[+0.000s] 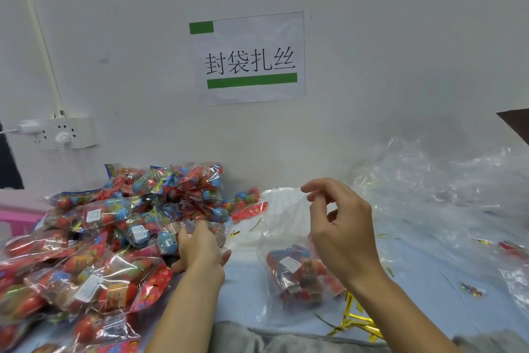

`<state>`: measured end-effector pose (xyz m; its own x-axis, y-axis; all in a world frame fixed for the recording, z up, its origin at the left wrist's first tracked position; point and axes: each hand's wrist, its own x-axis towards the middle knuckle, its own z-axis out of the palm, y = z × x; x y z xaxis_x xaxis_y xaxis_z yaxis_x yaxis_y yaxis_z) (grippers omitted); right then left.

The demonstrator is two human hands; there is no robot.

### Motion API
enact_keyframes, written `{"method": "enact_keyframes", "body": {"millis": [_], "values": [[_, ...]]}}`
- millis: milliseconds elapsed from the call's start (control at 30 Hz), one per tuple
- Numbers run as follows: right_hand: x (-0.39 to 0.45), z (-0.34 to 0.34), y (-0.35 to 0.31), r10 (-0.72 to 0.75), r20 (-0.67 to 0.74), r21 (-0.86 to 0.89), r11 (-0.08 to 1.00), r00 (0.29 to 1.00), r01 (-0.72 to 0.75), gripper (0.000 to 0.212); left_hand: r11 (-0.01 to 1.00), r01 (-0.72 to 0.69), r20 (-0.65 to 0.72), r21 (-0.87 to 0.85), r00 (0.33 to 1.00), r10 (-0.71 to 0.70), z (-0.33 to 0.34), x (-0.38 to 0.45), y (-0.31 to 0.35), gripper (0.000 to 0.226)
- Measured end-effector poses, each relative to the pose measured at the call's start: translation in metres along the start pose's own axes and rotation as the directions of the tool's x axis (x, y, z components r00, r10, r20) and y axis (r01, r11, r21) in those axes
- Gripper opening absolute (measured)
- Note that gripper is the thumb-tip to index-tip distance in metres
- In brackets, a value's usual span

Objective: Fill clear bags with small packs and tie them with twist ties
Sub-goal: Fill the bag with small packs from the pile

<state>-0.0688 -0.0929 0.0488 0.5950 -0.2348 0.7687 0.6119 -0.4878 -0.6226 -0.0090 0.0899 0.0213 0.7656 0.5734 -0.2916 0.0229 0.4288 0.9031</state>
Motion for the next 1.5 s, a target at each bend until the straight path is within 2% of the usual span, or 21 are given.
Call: {"method": "enact_keyframes", "body": {"millis": [67,200,300,367,433,500,567,633,667,733,833,933,967,1033,1100,1133,1167,1233,1433,1500], "values": [[-0.002,0.000,0.001,0.005,0.031,0.004,1.000,1.000,-0.005,0.026,1.000,-0.015,-0.046,0.020,0.999,0.016,0.001,0.001,-0.001,0.049],[-0.003,0.001,0.003,0.021,0.083,-0.012,1.000,0.996,-0.020,0.025,0.980,-0.133,-0.124,0.151,0.981,0.152,0.003,0.000,0.000,0.037],[-0.003,0.002,0.006,0.040,0.101,-0.019,0.999,0.994,-0.038,0.028,0.944,-0.306,-0.146,0.120,0.935,0.322,0.005,-0.011,0.005,0.009],[-0.004,0.002,0.006,0.077,0.110,-0.005,0.997,0.991,-0.077,0.028,0.895,-0.443,-0.095,0.057,0.889,0.447,0.007,-0.021,0.009,0.018],[-0.003,0.002,0.006,0.159,0.111,0.037,0.986,0.981,-0.164,0.029,0.861,-0.509,0.012,-0.016,0.861,0.509,0.010,-0.032,0.015,0.020],[-0.001,0.000,0.003,0.288,0.131,0.124,0.945,0.949,-0.304,0.027,0.868,-0.477,0.197,-0.135,0.846,0.495,0.012,-0.045,0.018,0.016],[0.003,-0.003,0.000,0.429,0.247,0.318,0.811,0.869,-0.491,0.019,0.885,-0.383,0.423,-0.264,0.779,0.463,0.015,-0.057,0.019,0.023],[0.007,-0.007,-0.003,0.490,0.418,0.475,0.600,0.765,-0.644,0.035,0.901,-0.375,0.592,-0.220,0.683,0.429,0.018,-0.063,0.015,0.043],[0.009,-0.010,-0.003,0.483,0.469,0.486,0.558,0.739,-0.673,0.043,0.903,-0.396,0.643,-0.167,0.651,0.404,0.020,-0.064,0.011,0.050],[0.011,-0.011,-0.004,0.476,0.483,0.459,0.577,0.735,-0.675,0.037,0.897,-0.439,0.697,-0.054,0.627,0.349,0.021,-0.067,0.005,0.049],[0.011,-0.008,0.000,0.543,0.352,0.415,0.639,0.762,-0.647,0.014,0.871,-0.485,0.688,0.080,0.659,0.304,0.023,-0.066,0.002,0.029],[0.011,-0.008,0.005,0.571,0.247,0.419,0.666,0.783,-0.618,0.009,0.826,-0.540,0.481,0.161,0.774,0.412,0.019,-0.051,0.004,0.002],[0.012,-0.009,0.005,0.575,0.232,0.425,0.666,0.785,-0.613,0.008,0.818,-0.536,0.379,0.208,0.815,0.438,0.016,-0.042,0.004,0.003],[0.012,-0.010,0.007,0.576,0.218,0.435,0.666,0.788,-0.606,0.008,0.853,-0.433,0.193,0.291,0.900,0.391,0.008,-0.024,0.004,0.006],[0.012,-0.010,0.008,0.571,0.217,0.432,0.671,0.791,-0.603,0.008,0.950,-0.209,0.096,0.230,0.977,0.192,0.000,-0.009,0.004,0.011],[0.011,-0.009,0.008,0.569,0.218,0.429,0.674,0.793,-0.602,0.008,0.979,-0.092,0.087,0.179,0.993,0.078,-0.001,-0.005,0.003,0.015],[0.011,-0.008,0.008,0.566,0.221,0.428,0.676,0.794,-0.600,0.008,0.987,-0.004,0.100,0.160,0.995,-0.012,-0.003,-0.002,0.003,0.018],[0.011,-0.007,0.009,0.561,0.227,0.423,0.680,0.796,-0.599,0.008,0.984,0.065,0.133,0.166,0.987,-0.088,-0.003,0.003,0.000,0.019],[0.011,-0.007,0.012,0.551,0.238,0.421,0.684,0.800,-0.596,0.008,0.988,0.120,0.213,0.095,0.967,-0.138,-0.005,0.018,-0.011,0.007],[0.011,-0.007,0.013,0.549,0.240,0.425,0.682,0.800,-0.595,0.007,0.992,0.107,0.195,0.075,0.973,-0.119,-0.004,0.022,-0.015,0.013]]}}
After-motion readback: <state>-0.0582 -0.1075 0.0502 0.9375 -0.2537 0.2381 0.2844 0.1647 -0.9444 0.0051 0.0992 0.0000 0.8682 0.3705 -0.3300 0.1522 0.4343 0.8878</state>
